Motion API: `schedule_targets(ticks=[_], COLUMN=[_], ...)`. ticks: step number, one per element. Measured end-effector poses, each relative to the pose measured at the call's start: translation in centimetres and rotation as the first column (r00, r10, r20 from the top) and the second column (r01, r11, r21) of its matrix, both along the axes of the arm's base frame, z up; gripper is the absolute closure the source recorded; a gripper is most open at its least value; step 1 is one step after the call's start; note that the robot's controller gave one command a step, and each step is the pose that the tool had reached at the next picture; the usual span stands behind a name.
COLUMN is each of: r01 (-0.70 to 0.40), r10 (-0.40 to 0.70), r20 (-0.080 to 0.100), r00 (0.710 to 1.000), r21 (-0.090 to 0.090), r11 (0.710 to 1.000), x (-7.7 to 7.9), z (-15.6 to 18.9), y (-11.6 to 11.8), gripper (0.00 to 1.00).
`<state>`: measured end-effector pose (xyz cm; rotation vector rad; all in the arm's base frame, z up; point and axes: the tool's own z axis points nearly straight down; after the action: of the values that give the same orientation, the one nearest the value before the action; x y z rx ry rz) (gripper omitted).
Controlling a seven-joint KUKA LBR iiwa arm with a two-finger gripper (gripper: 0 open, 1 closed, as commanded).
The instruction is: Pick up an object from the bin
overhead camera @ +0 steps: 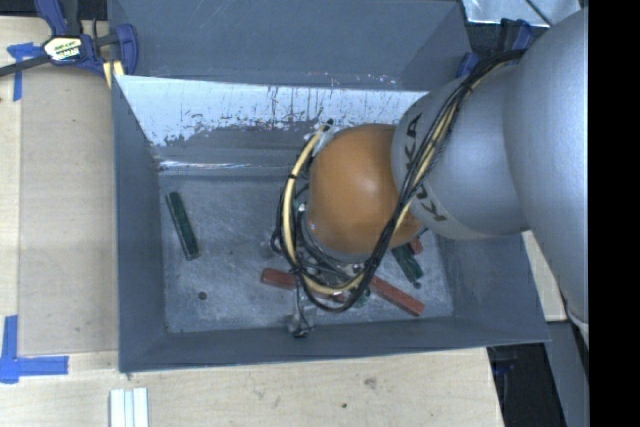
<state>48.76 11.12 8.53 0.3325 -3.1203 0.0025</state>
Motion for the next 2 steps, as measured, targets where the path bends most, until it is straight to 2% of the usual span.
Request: schedule_targets(ticks=[1,2], r01=[0.000,0.001], r10=[0.000,-0.001], r20=[0.005,0.005], r00=[1.000,1.000], r21=[0.003,0.003], r11=[1.000,1.000], x=[0.14,0.14], z=[0.23,0.23], y=[0.15,0.15], gripper=[1.00,0.00])
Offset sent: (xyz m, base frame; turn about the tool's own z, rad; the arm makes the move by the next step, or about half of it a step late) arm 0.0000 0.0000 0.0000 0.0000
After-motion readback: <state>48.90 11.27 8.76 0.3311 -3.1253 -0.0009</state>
